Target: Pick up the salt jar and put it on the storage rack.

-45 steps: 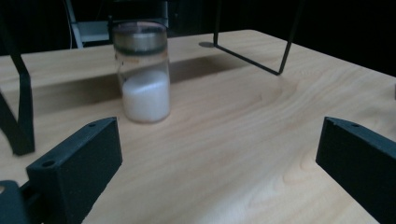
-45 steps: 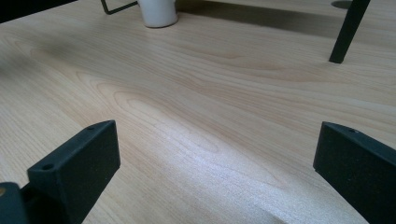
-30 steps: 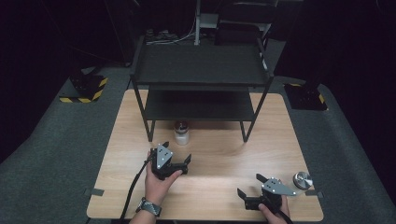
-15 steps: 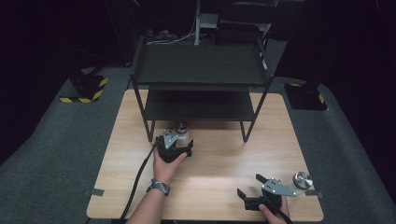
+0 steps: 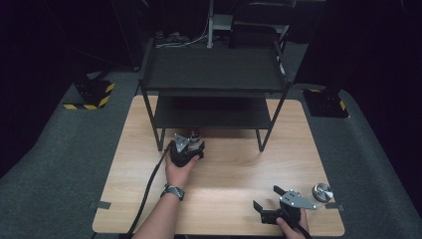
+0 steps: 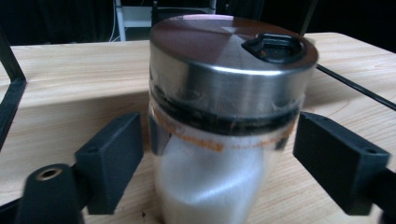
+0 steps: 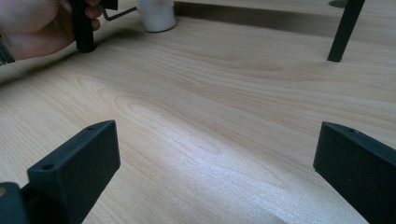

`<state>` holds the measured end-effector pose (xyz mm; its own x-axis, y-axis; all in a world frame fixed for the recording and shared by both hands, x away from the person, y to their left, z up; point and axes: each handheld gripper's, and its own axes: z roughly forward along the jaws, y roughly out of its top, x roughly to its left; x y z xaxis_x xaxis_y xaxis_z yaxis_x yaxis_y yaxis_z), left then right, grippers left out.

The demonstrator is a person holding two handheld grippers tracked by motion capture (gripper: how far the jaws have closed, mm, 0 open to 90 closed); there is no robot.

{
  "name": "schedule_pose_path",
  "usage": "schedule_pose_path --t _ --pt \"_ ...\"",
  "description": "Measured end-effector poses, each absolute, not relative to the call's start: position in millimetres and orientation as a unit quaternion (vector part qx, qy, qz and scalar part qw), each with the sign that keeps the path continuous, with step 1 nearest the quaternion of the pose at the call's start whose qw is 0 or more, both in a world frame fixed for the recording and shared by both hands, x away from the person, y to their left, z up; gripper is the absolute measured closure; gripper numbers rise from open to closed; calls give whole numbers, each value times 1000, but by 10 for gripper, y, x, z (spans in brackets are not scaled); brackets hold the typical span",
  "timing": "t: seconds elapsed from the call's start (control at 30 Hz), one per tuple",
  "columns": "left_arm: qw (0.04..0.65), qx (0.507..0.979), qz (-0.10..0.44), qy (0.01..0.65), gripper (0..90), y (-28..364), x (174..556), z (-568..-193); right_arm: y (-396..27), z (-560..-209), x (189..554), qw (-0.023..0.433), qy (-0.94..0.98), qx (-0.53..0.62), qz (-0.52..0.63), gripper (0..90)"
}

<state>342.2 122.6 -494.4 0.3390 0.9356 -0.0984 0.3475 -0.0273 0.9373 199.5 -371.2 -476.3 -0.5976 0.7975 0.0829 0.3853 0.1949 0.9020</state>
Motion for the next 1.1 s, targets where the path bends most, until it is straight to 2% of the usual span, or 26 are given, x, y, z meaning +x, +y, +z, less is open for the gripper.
schedule_pose_path --t 0.2,0.6,1.1 --pt "497 647 300 494 295 1208 3438 -4957 -3711 -4770 1983 211 741 400 496 1" --pt "496 647 301 494 308 1209 3351 -4935 -3730 -4773 1997 205 741 399 499 1" --pt "508 644 312 480 310 1289 2831 -4815 -3718 -4778 1985 209 745 390 500 1"
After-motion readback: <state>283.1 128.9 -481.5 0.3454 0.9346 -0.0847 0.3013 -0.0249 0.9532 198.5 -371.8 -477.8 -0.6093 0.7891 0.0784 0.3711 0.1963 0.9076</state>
